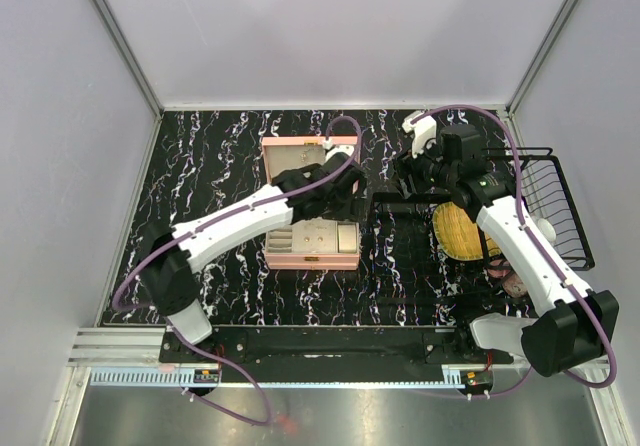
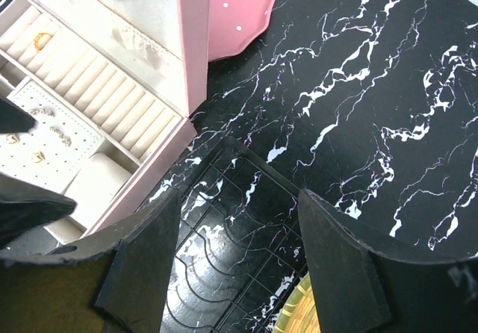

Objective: Organize the mixed jewelry

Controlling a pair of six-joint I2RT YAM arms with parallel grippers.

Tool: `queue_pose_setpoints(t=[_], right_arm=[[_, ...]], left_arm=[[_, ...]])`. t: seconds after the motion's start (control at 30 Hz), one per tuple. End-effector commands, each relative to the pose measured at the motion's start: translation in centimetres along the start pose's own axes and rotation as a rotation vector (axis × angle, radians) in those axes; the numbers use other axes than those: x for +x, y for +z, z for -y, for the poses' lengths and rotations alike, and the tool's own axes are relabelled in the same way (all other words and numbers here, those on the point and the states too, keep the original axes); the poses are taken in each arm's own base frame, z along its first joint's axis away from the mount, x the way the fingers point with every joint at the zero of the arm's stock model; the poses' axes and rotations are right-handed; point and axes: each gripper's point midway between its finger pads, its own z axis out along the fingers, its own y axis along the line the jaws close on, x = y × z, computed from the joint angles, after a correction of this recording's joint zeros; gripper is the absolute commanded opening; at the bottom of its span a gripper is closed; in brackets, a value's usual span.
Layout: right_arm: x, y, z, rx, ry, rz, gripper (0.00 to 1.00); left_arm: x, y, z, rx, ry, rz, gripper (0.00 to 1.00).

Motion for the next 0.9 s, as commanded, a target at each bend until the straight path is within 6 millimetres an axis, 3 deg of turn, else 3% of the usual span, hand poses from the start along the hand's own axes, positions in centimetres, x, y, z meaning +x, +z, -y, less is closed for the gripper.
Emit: queue_pose_setpoints(t=[0.0,0.27,0.33,0.37,0.43,0.47,0.5,0.6,0.8,0.87], right_arm=[[-1.8,-0.2,1.6,0.076,-0.001,0.046,0.71],[-2.2,-1.0,2.3,0.133,0.025,0.058,0.78],[-2.5,-1.1,2.2,0.129,0.028,0.067,0.80],[-2.4,-1.0,2.3,0.133,0.029,0.063,0.81],[-2.0,-0.7,2.4,0.136,0.031,0.055,0.86],[-1.6,-0.4,2.4,0.134,0.035,0.045,0.87],[-1.1,-0.1,2.2,0.127,0.040,0.037,0.88],[-0.2,0.4,1.9,0.110,0.041,0.031,0.90],[1.2,1.1,1.0,0.066,0.043,0.027,0.97],[1.6,1.4,0.7,0.044,0.046,0.019,1.00]], left_arm=[[-4.7,-4.1,-0.3,0.035,0.117,0.212,0.85],[-7.3,-8.1,-2.1,0.117,0.243,0.316,0.91],[-8.8,-9.6,-3.7,0.147,0.229,0.352,0.92],[-8.5,-9.9,-3.8,0.198,0.227,0.334,0.92],[-10.0,-11.3,-6.0,0.231,0.178,0.373,0.92],[-9.3,-11.3,-6.3,0.283,0.168,0.346,0.92],[-10.1,-12.3,-8.1,0.282,0.139,0.380,0.92],[-10.1,-13.2,-11.1,0.269,0.141,0.416,0.95],[-9.9,-13.0,-16.6,0.169,0.156,0.473,0.99],[-10.0,-12.8,-17.0,0.199,0.170,0.485,0.99]])
